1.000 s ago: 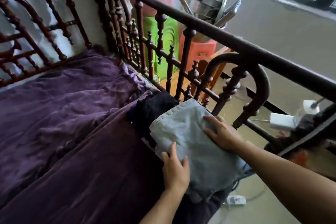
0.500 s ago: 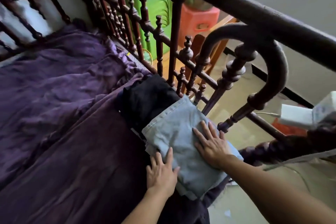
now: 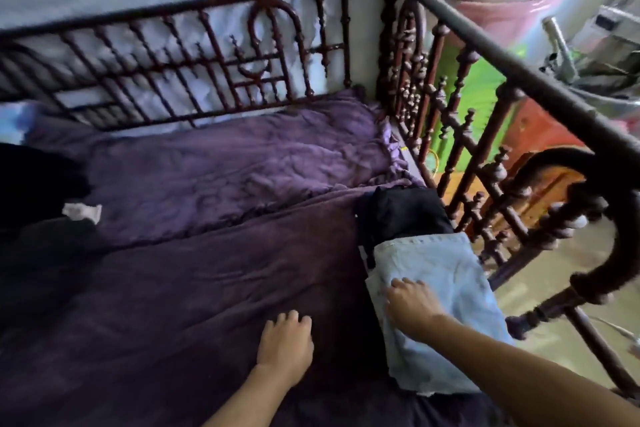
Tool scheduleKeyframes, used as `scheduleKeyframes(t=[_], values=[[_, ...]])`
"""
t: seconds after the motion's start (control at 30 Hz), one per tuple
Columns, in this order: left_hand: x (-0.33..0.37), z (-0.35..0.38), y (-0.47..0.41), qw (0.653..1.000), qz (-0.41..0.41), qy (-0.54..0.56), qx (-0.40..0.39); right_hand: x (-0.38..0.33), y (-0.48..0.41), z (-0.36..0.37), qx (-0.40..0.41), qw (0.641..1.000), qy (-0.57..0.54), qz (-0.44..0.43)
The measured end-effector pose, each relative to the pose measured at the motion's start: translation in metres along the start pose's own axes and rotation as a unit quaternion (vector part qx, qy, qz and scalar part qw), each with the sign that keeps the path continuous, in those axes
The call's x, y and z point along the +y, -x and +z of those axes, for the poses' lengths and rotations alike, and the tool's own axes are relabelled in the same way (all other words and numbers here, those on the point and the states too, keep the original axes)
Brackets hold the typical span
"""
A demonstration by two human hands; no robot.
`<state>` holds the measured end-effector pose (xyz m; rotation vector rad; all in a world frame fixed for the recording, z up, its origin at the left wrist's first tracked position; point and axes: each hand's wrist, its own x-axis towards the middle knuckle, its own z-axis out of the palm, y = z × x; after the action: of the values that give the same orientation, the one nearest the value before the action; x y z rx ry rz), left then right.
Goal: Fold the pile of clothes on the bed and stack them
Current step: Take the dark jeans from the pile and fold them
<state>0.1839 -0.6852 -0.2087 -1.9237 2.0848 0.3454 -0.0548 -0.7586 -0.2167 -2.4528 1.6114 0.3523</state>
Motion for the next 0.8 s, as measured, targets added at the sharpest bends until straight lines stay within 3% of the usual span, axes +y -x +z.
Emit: scheduleKeyframes(t=[0.2, 0.43, 0.5, 0.8], values=[[-0.098, -0.012, 0.100, 0.989, -0.139, 0.010, 0.056, -0.133, -0.017, -0.048, 0.064, 0.977, 0.012, -0.204], [-0.220, 0.002, 0.228, 0.952, -0.291, 0.022, 0.091, -0.307, -0.017, -0.096, 0.098, 0.930, 0.058, -0.348], [-0.261, 0.008, 0.266, 0.943, -0.318, 0.021, 0.094, -0.361, -0.013, -0.104, 0.150, 0.913, 0.084, -0.369], [-0.428, 0.030, 0.397, 0.905, -0.405, 0.054, 0.114, -0.575, -0.022, -0.106, 0.128, 0.900, 0.063, -0.411]])
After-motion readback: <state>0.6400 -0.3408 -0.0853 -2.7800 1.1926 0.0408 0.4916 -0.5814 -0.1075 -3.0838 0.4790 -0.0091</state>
